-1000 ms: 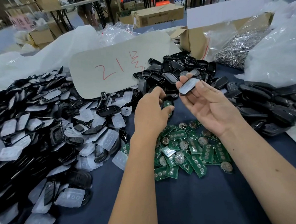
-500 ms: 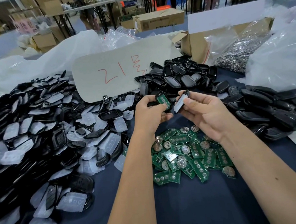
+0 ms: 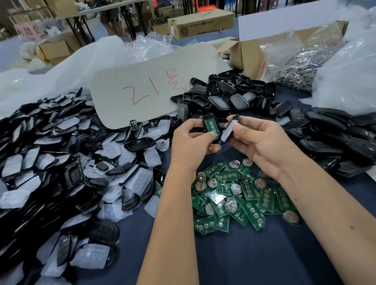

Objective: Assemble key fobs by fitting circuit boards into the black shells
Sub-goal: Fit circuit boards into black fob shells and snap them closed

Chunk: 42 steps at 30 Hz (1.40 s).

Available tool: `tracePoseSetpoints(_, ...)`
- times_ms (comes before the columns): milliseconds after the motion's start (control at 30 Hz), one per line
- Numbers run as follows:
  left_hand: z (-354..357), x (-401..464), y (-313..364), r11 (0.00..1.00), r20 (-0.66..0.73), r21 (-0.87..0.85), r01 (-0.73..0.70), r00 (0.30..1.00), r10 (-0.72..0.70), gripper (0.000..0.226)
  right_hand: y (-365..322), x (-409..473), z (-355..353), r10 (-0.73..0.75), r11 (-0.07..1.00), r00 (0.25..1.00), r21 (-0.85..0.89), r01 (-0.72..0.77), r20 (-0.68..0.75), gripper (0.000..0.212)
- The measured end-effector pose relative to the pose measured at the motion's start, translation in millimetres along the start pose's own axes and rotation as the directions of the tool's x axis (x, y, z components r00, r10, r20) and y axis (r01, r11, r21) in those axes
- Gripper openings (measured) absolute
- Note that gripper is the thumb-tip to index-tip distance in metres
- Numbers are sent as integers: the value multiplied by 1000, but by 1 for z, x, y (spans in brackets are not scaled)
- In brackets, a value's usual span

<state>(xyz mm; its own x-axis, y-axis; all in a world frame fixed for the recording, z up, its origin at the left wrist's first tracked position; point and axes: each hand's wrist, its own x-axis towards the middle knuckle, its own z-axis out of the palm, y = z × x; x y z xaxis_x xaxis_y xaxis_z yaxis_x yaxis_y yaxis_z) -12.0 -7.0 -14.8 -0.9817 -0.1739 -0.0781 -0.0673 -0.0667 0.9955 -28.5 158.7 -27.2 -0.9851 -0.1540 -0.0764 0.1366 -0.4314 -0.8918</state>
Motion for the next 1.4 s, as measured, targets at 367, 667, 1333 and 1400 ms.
tracePoseSetpoints(367,3,-2,-3,814,169,432,-388,922,349,15,2,-3,7,-54,994,985,-103,38,-162,20)
tracePoseSetpoints(667,0,-3,-5,800,235,412,-436,899,369,17,3,-2,-2,-229,891,963,-430,149,-141,42)
tracePoseSetpoints(1333,-8,1,-7,959,169,166,-231,965,203,13,-3,3,-21,-256,889,950,-341,305,180,18)
tracePoseSetpoints(1400,-7,1,-7,974,142,100,-202,972,187,15,-4,3,-22,-258,914,950,-275,299,176,19)
